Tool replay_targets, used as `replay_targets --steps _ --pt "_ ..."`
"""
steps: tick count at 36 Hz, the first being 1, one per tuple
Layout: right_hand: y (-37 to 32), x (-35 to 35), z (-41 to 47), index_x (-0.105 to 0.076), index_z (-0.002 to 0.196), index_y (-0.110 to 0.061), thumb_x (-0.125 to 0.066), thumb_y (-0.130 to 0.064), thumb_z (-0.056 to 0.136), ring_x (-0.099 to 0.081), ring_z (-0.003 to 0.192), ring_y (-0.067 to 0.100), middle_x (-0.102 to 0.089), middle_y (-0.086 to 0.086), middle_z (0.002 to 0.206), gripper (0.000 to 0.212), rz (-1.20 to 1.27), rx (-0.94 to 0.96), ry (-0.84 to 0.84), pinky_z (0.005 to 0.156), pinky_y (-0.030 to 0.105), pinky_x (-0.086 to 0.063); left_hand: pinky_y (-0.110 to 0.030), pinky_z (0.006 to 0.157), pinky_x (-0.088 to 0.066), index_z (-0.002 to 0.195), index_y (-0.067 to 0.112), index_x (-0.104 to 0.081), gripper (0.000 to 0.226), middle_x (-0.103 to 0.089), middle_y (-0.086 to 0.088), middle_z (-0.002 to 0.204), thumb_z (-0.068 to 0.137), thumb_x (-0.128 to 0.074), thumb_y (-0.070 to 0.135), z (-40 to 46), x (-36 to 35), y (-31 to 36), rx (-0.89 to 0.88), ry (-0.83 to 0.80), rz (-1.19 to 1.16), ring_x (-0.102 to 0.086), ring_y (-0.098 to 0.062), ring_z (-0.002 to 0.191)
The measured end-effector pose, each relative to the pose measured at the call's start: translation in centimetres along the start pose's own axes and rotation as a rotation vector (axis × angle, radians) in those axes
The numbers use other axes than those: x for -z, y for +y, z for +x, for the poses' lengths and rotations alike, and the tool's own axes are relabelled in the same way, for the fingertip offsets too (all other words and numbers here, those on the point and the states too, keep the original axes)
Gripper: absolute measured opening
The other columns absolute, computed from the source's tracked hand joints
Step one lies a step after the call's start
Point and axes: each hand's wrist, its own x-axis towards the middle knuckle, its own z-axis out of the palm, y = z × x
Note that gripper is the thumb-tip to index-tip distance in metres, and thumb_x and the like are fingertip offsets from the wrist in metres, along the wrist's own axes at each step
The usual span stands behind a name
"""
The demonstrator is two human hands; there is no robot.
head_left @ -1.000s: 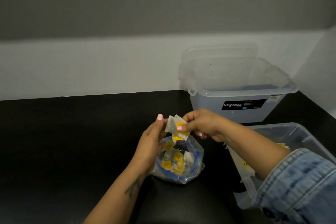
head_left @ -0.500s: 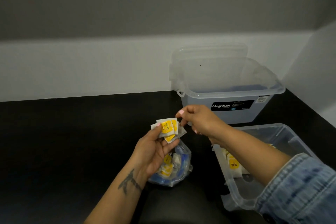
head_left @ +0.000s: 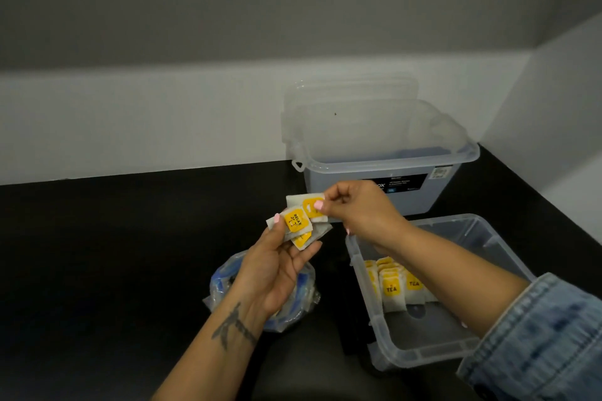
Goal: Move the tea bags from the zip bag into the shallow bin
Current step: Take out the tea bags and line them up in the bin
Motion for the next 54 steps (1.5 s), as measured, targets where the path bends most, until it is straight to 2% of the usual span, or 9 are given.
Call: replay_targets --steps 7,11,15,20,27,39,48,51,54 --pt "-1.9 7.2 -0.7 -0.064 0.075 -0.024 -0.072 -0.020 0.082 -0.051 0.050 0.000 -0.065 -0.008 0.065 0.012 -0.138 0.092 0.006 0.047 0.019 -0.041 -0.038 0.076 -0.053 0.112 0.009 -0.059 0.026 -0.067 -0.018 0.111 0.098 -0.044 0.024 0.3 -1.0 -0.6 -0.001 0.033 -0.014 -0.065 -0.031 0.101" --pt "-1.5 11.2 -2.1 -0.069 0.080 -0.022 -0.073 -0.016 0.081 -0.052 0.051 -0.006 -0.063 -0.012 0.066 0.008 -0.352 0.104 -0.098 0.048 0.008 -0.038 -0.041 0.078 -0.058 0.107 0.010 -0.060 0.023 -0.070 -0.017 0.104 0.097 -0.045 0.024 0.8 -1.6 -1.0 -0.012 0.024 -0.011 -0.065 -0.031 0.101" --pt "0.4 13.4 -3.1 -0.065 0.076 -0.035 -0.075 -0.024 0.080 -0.061 0.075 -0.003 -0.066 -0.016 0.079 0.015 -0.699 -0.004 -0.269 0.067 0.011 -0.043 -0.039 0.075 -0.057 0.103 0.009 -0.061 0.023 -0.072 -0.015 0.094 0.098 -0.043 0.023 1.1 -2.6 -1.7 -0.047 0.008 0.009 -0.066 -0.029 0.099" --pt "4.3 13.3 -4.2 -0.071 0.094 -0.027 -0.070 -0.028 0.084 -0.061 0.087 0.001 -0.065 -0.016 0.086 0.010 -0.997 -0.145 -0.513 0.088 0.025 -0.049 -0.036 0.071 -0.059 0.108 0.009 -0.060 0.026 -0.073 -0.013 0.093 0.098 -0.042 0.025 1.5 -3.5 -2.5 -0.049 -0.016 0.035 -0.071 -0.026 0.087" --pt "9.0 11.7 -4.7 -0.069 0.094 -0.024 -0.065 -0.023 0.086 -0.058 0.096 0.012 -0.062 -0.008 0.094 0.009 -1.180 -0.104 -0.583 0.085 0.028 -0.047 -0.036 0.076 -0.057 0.119 0.007 -0.056 0.032 -0.065 -0.017 0.115 0.097 -0.042 0.026 1.4 -4.4 -3.5 -0.029 -0.007 0.047 -0.066 -0.028 0.100" --pt "10.9 10.9 -4.2 -0.065 0.094 -0.017 -0.053 -0.010 0.089 -0.054 0.077 0.017 -0.059 0.000 0.083 0.015 -1.470 0.151 -0.530 0.076 0.032 -0.051 -0.036 0.076 -0.057 0.126 0.007 -0.053 0.035 -0.063 -0.018 0.120 0.097 -0.042 0.026 1.2 -4.8 -4.0 -0.024 0.008 0.027 -0.064 -0.028 0.103" --pt "10.6 10.7 -4.4 -0.064 0.098 -0.017 -0.056 -0.011 0.090 -0.058 0.082 0.018 -0.062 0.002 0.090 0.013 -1.483 0.112 -0.520 0.078 0.032 -0.051 -0.034 0.069 -0.059 0.123 0.005 -0.054 0.036 -0.066 -0.018 0.114 0.097 -0.043 0.026 1.0 -4.9 -4.5 -0.018 0.012 0.029 -0.067 -0.028 0.095" --pt "9.5 11.3 -4.0 -0.063 0.108 -0.024 -0.055 -0.022 0.092 -0.061 0.093 0.016 -0.066 0.000 0.103 0.017 -1.317 0.033 -0.387 0.078 0.028 -0.049 -0.033 0.068 -0.060 0.121 0.005 -0.055 0.033 -0.066 -0.018 0.112 0.097 -0.043 0.025 1.0 -5.1 -4.6 -0.012 0.002 0.029 -0.068 -0.027 0.094" --pt "7.9 11.6 -3.6 -0.065 0.103 -0.027 -0.058 -0.033 0.093 -0.060 0.087 0.008 -0.066 -0.009 0.096 0.014 -0.946 -0.001 -0.174 0.078 0.022 -0.049 -0.034 0.069 -0.059 0.119 0.005 -0.055 0.031 -0.066 -0.018 0.112 0.097 -0.042 0.024 0.9 -5.4 -5.0 -0.010 -0.005 0.043 -0.067 -0.027 0.095"
